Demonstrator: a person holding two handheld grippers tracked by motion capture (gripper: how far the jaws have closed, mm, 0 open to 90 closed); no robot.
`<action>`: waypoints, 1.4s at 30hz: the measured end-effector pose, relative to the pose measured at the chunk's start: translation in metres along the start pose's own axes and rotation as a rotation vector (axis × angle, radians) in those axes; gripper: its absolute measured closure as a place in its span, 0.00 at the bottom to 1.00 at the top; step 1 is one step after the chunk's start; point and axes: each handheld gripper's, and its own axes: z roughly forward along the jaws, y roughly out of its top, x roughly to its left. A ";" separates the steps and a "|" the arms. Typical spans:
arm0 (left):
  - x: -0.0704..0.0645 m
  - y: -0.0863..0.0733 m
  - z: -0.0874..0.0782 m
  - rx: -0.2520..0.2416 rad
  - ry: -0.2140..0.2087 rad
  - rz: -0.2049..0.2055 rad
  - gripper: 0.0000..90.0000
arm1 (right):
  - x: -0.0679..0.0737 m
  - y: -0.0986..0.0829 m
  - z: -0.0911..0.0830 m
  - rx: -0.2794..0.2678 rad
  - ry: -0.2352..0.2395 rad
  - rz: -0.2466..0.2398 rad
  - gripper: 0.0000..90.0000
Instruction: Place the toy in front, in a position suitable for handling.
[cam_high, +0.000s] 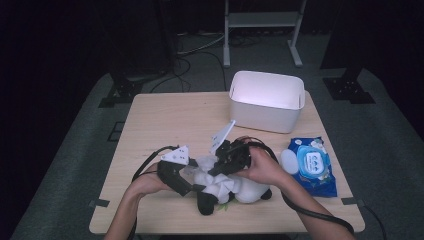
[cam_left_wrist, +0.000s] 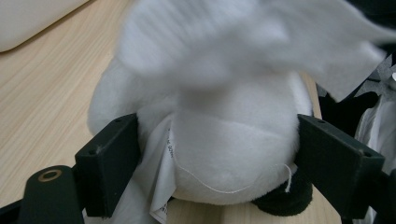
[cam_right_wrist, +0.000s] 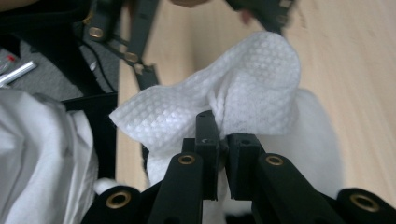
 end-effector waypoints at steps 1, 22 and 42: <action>0.000 0.000 0.000 0.001 0.000 0.000 0.17 | -0.004 -0.003 -0.003 -0.006 -0.006 0.014 0.93; -0.001 0.001 0.000 0.007 0.002 0.011 0.17 | -0.038 -0.095 -0.057 0.007 -0.133 0.233 0.93; -0.006 0.016 -0.008 -0.028 0.029 0.018 0.17 | -0.008 -0.125 -0.059 -0.058 -0.120 0.229 0.93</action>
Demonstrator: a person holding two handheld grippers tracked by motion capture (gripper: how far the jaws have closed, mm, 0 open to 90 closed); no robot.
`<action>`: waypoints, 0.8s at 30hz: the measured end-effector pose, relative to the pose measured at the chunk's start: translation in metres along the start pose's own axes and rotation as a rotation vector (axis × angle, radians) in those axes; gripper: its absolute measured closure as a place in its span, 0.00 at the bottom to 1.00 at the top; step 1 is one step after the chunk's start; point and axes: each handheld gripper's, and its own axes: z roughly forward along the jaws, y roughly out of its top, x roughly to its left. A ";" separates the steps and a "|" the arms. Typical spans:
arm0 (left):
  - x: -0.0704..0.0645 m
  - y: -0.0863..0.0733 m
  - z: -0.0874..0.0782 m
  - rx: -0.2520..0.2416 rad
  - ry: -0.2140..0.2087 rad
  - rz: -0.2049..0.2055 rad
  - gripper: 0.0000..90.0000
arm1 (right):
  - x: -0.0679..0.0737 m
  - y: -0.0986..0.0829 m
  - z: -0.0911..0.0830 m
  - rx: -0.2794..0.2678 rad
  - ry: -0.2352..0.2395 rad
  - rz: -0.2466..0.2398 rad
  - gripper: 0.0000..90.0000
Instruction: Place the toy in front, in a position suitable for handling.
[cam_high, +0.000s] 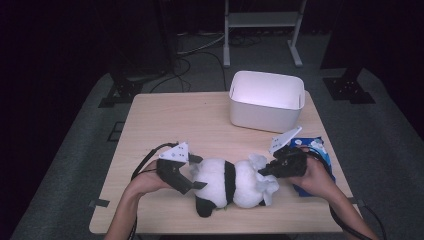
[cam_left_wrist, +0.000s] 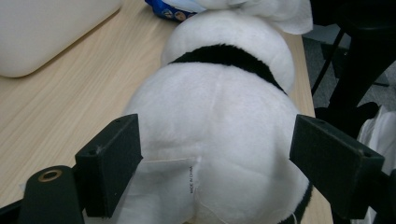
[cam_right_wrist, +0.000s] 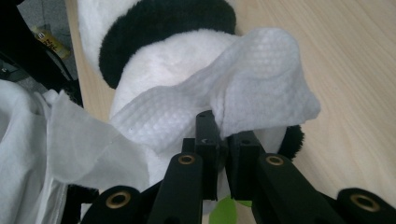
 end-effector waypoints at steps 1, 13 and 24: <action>0.000 0.000 0.001 0.004 0.001 -0.004 0.17 | 0.002 -0.002 0.000 -0.001 0.001 -0.002 0.93; 0.004 -0.007 0.009 0.039 -0.009 -0.046 0.18 | 0.003 -0.017 -0.008 -0.014 0.000 0.014 0.93; 0.003 -0.006 0.010 0.035 -0.017 -0.036 0.18 | -0.021 -0.033 -0.006 0.012 -0.022 0.084 0.93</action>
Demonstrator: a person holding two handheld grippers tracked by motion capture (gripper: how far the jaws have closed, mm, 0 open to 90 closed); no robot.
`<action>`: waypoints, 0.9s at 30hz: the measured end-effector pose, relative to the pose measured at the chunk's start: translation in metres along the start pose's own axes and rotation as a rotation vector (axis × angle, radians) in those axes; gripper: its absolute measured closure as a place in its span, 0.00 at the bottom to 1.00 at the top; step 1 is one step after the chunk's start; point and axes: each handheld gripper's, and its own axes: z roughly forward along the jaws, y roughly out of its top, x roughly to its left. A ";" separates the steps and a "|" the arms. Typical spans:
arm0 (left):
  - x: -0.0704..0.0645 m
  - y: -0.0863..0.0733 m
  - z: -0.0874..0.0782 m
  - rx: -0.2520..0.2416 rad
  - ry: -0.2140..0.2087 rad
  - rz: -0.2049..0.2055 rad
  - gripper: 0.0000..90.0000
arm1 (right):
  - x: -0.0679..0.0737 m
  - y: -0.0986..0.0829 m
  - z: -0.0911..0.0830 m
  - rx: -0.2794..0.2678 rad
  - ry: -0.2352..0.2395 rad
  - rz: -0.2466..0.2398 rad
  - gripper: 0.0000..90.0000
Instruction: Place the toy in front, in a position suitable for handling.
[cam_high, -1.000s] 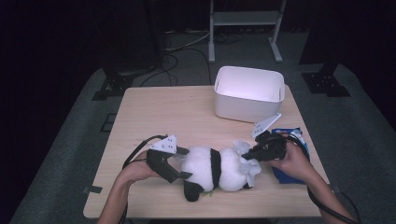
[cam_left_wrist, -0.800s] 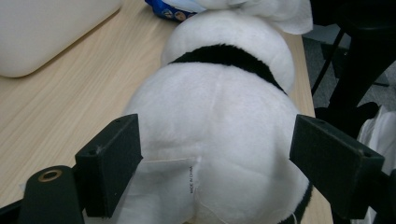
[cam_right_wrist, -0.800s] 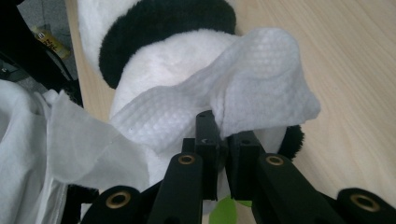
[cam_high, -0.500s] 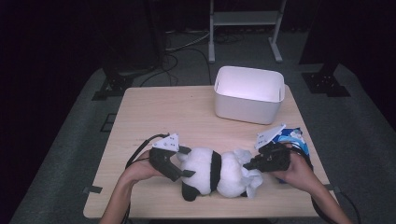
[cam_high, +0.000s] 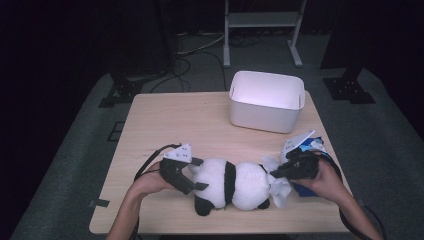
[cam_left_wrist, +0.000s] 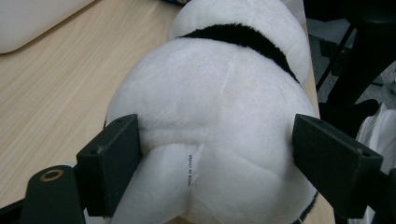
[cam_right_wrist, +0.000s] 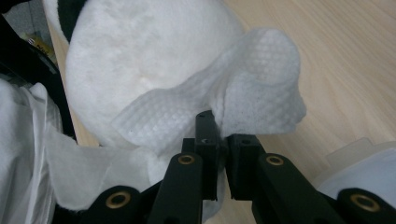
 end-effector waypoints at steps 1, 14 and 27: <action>0.000 0.000 0.000 0.001 0.001 0.000 0.18 | 0.000 0.002 0.000 -0.003 0.003 -0.003 0.93; -0.004 0.001 0.001 0.002 -0.006 0.007 0.18 | 0.018 0.054 0.008 0.002 0.021 -0.104 0.93; -0.005 0.002 0.000 0.008 -0.007 0.016 0.18 | 0.044 0.100 0.042 0.036 0.088 -0.204 0.93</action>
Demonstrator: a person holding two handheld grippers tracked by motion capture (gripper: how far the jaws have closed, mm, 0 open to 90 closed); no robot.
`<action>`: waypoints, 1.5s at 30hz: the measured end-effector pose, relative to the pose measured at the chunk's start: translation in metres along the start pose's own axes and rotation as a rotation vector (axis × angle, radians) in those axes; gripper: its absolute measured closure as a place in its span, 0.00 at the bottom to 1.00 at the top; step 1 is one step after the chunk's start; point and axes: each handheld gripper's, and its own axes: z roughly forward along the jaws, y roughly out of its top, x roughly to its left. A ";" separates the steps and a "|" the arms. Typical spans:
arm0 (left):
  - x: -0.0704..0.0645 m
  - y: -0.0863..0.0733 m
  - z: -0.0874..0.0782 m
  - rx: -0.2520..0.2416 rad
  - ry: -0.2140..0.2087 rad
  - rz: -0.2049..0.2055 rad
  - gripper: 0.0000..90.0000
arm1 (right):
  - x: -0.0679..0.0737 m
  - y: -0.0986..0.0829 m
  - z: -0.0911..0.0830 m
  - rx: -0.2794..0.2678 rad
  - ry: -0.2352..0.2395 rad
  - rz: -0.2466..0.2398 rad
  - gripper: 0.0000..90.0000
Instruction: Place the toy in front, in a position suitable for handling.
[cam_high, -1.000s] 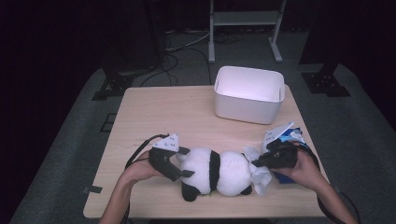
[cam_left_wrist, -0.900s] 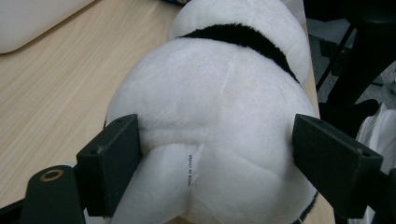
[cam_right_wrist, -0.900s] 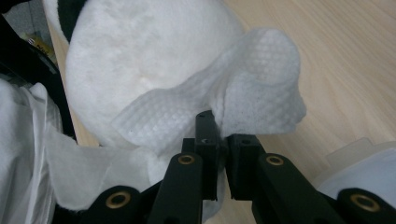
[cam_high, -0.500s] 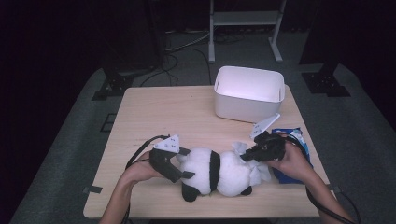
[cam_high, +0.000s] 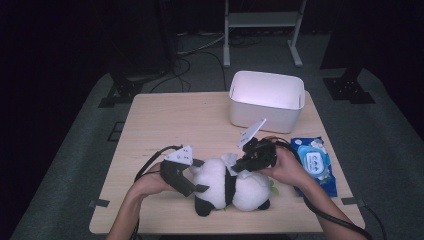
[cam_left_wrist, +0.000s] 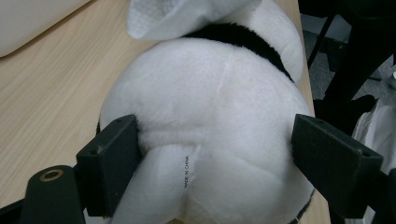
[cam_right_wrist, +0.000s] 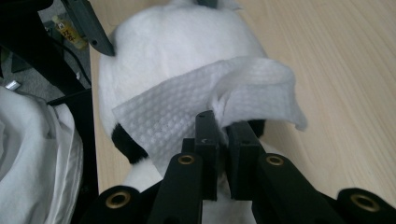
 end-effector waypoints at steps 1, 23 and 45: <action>0.000 0.000 0.000 0.000 0.000 -0.001 0.18 | 0.001 0.002 0.002 0.004 0.004 -0.009 0.93; -0.003 0.011 -0.002 -0.018 -0.004 -0.032 0.03 | 0.027 -0.018 0.003 -0.013 0.051 -0.028 0.93; -0.009 0.011 0.003 -0.003 -0.090 -0.008 0.14 | 0.048 0.033 0.005 -0.064 0.065 -0.152 0.93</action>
